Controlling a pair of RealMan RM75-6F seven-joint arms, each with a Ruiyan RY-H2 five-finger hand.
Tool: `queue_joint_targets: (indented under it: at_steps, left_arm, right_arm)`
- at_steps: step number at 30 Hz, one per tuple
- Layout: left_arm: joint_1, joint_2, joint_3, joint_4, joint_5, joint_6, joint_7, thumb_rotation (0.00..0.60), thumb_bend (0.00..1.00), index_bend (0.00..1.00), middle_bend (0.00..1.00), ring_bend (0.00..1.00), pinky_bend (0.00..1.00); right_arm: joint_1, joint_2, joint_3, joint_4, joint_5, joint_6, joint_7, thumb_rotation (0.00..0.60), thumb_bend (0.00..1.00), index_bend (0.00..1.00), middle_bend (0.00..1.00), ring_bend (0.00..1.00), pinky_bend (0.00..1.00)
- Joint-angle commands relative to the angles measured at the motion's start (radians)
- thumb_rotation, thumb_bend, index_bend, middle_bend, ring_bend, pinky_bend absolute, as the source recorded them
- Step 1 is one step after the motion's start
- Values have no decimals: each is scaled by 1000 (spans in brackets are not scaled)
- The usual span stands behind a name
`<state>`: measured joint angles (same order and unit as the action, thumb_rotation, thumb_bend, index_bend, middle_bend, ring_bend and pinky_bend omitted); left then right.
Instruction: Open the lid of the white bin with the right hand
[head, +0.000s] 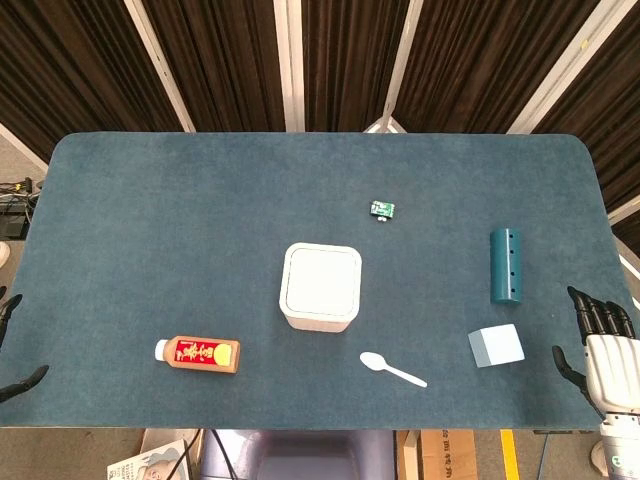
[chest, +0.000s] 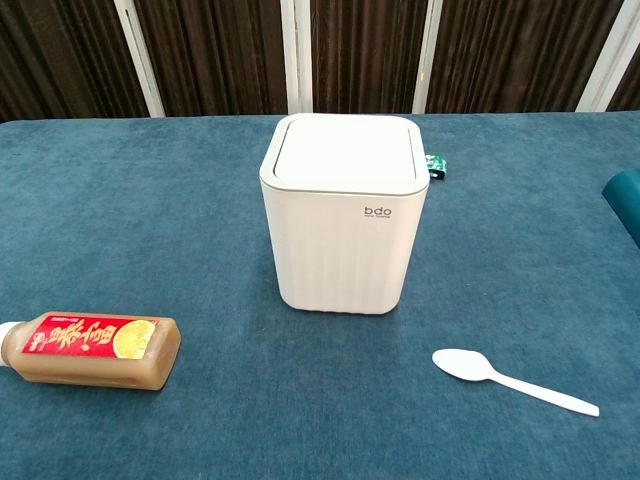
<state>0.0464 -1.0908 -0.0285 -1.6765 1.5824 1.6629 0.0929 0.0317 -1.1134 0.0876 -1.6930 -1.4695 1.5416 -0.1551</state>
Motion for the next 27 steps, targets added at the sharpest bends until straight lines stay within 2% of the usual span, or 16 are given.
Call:
queue_joint_targets:
  at_steps: [1,18,27]
  left_arm:
    - [-1,0,-1,1,-2,-2,-1,600,0,104,0,0,0]
    - [5,-12,-8,20,20,35,-16,600,0,104,0,0,0]
    - [12,-13,-7,25,38,59,-35,600,1,104,0,0,0]
  right_arm:
    - [2,-1,-1,1,0,-4,-4,600,336,56,163,168,137]
    - [7,2,-8,2,-2,-21,-3,600,336,56,163,168,137]
    - [7,14,-14,-16,-43,-7,22,600,336,56,163,185,140]
